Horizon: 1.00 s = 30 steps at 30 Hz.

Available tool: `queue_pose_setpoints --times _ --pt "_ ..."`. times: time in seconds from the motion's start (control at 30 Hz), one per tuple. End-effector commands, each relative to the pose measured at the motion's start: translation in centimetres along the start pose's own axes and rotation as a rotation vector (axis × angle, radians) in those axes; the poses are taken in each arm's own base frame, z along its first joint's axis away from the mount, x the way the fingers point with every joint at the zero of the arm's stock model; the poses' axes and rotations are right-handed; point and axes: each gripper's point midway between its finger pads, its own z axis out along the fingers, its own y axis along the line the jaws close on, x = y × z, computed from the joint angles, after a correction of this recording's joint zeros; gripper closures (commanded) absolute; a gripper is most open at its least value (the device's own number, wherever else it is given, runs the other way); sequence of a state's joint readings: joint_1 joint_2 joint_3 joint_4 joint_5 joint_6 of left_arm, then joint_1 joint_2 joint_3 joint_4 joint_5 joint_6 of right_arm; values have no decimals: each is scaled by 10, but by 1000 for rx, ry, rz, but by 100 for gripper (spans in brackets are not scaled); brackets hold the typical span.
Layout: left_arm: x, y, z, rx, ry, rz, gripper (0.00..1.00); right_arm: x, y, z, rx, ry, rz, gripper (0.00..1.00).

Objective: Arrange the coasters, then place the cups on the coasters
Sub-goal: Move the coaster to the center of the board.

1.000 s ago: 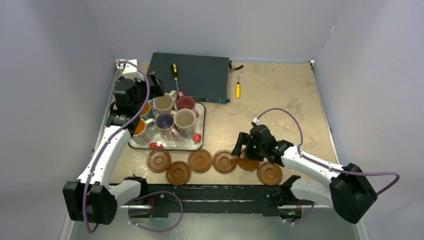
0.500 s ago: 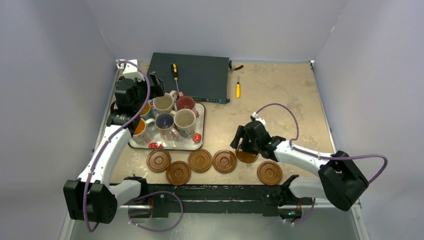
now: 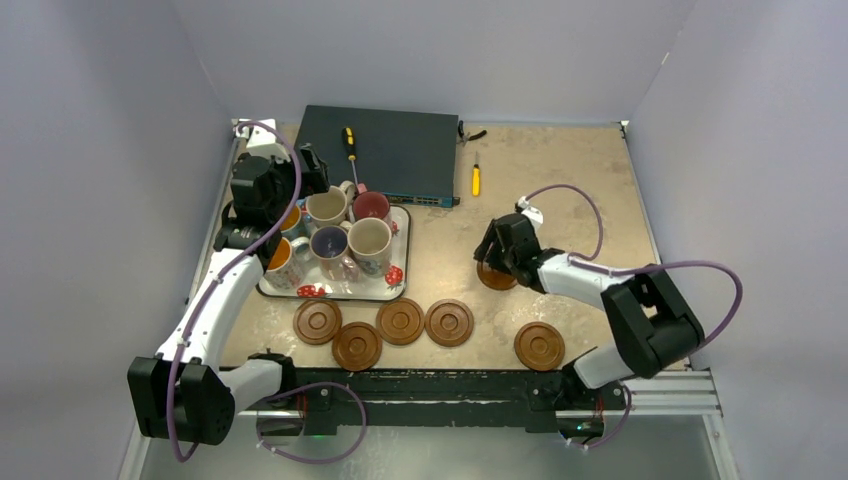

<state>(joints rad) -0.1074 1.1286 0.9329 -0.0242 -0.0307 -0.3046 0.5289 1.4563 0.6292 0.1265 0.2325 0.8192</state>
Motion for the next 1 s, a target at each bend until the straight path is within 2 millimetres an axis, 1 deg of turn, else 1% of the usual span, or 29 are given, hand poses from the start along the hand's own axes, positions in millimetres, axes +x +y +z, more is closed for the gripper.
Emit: queue_pose_setpoints --times 0.0,0.07,0.1,0.27,0.43,0.47,0.57,0.73,0.97 --pt "-5 -2 3 4 -23 -7 4 -14 -20 23 72 -8 -19 36" --pt "-4 -5 3 18 -19 -5 4 -24 -20 33 84 -20 -11 36" --pt "-3 -5 4 19 -17 -5 4 -26 -20 38 91 -19 -9 36" --pt "-2 -4 4 16 -13 -6 4 -40 -35 65 141 -8 27 36" --pt "-9 0 4 -12 -30 9 4 -61 -33 80 122 -13 74 37" --pt "-4 3 3 -24 -10 12 4 -63 -33 84 119 -8 77 37" --pt "-2 3 2 -21 -4 11 4 -68 -33 97 114 10 76 37" --pt "-1 3 3 -22 -1 13 4 -76 -31 111 106 19 82 37" --pt "-1 5 3 -33 -2 14 4 -94 -29 123 89 -7 117 40"
